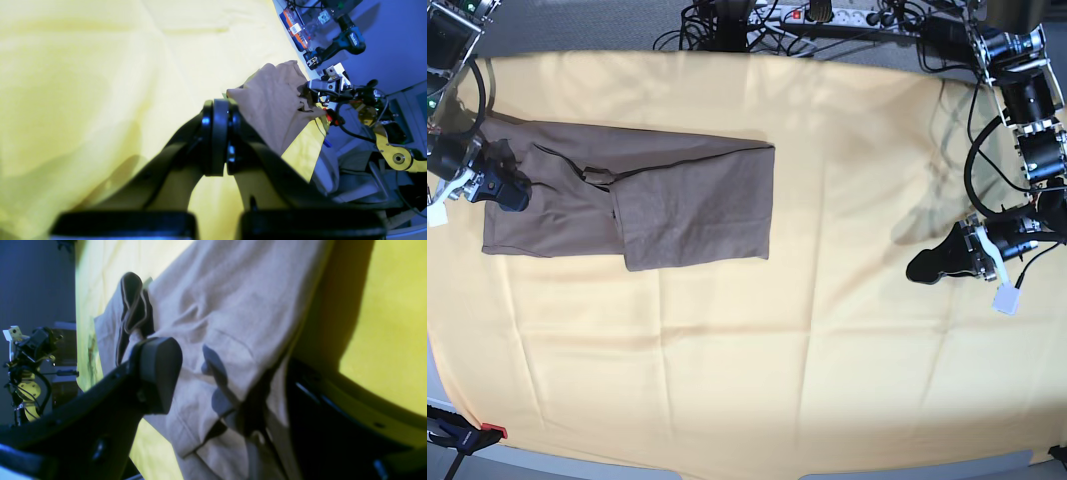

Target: Fold the T-shirt properly

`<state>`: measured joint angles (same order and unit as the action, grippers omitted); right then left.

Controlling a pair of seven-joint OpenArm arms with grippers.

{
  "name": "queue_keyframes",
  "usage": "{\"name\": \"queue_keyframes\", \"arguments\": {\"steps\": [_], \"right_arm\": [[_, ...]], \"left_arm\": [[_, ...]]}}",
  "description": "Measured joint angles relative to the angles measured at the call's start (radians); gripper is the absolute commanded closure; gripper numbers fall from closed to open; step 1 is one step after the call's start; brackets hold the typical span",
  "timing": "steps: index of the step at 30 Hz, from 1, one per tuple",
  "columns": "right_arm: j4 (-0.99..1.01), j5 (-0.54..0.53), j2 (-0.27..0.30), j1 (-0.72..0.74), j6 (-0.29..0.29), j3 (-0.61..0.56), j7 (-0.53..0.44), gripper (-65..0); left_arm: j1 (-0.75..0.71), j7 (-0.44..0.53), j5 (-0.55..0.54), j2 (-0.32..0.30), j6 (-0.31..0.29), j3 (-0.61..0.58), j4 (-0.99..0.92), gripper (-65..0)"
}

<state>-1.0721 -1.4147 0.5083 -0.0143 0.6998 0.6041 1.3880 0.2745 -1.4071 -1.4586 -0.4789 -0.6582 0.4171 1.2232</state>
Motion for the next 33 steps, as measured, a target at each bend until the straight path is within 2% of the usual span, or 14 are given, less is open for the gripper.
{"name": "queue_keyframes", "arguments": {"steps": [1,2,4,5,10,17,21,25,30,33], "right_arm": [[0.0,0.003,0.001,0.0,0.0,0.0,0.0,-33.4],[0.0,0.014,0.002,0.0,-0.001,0.0,0.001,-25.5],[0.0,0.033,0.004,-0.003,-0.005,0.0,0.01,-5.0],[0.0,0.036,0.007,-0.004,-0.004,0.0,0.012,0.0],[0.001,0.033,0.082,0.001,-0.003,-0.002,-0.026,0.0],[0.001,0.078,0.205,0.05,-0.003,-0.002,-0.025,0.0],[-0.006,0.08,0.254,0.061,-0.003,-0.002,-0.024,0.0],[-0.091,0.081,0.267,0.058,-0.003,-0.002,0.024,0.0],[-0.294,0.014,0.261,0.056,-0.003,-0.002,0.028,0.0],[-0.44,0.009,0.229,0.055,-0.011,-0.002,0.029,0.0]], "left_arm": [[0.0,0.0,0.0,-0.001,0.0,0.0,0.0,0.0],[0.0,0.0,0.0,-0.003,0.0,0.0,0.0,0.0],[0.0,0.0,0.0,-0.003,0.0,0.0,0.0,0.0],[0.0,0.0,0.0,-0.003,0.0,0.0,0.0,0.0],[0.0,0.0,0.0,-0.003,0.0,0.0,0.0,0.0],[0.0,-0.002,0.0,-0.021,0.0,0.0,0.0,0.0],[0.0,0.0,0.0,-0.031,0.0,0.0,0.0,0.0],[0.0,-0.001,0.0,-0.027,-0.013,0.0,0.0,0.0],[0.0,0.0,0.0,-0.027,-0.017,0.0,0.0,0.0],[0.0,0.0,0.0,-0.027,-0.017,0.0,0.0,0.0]]}}
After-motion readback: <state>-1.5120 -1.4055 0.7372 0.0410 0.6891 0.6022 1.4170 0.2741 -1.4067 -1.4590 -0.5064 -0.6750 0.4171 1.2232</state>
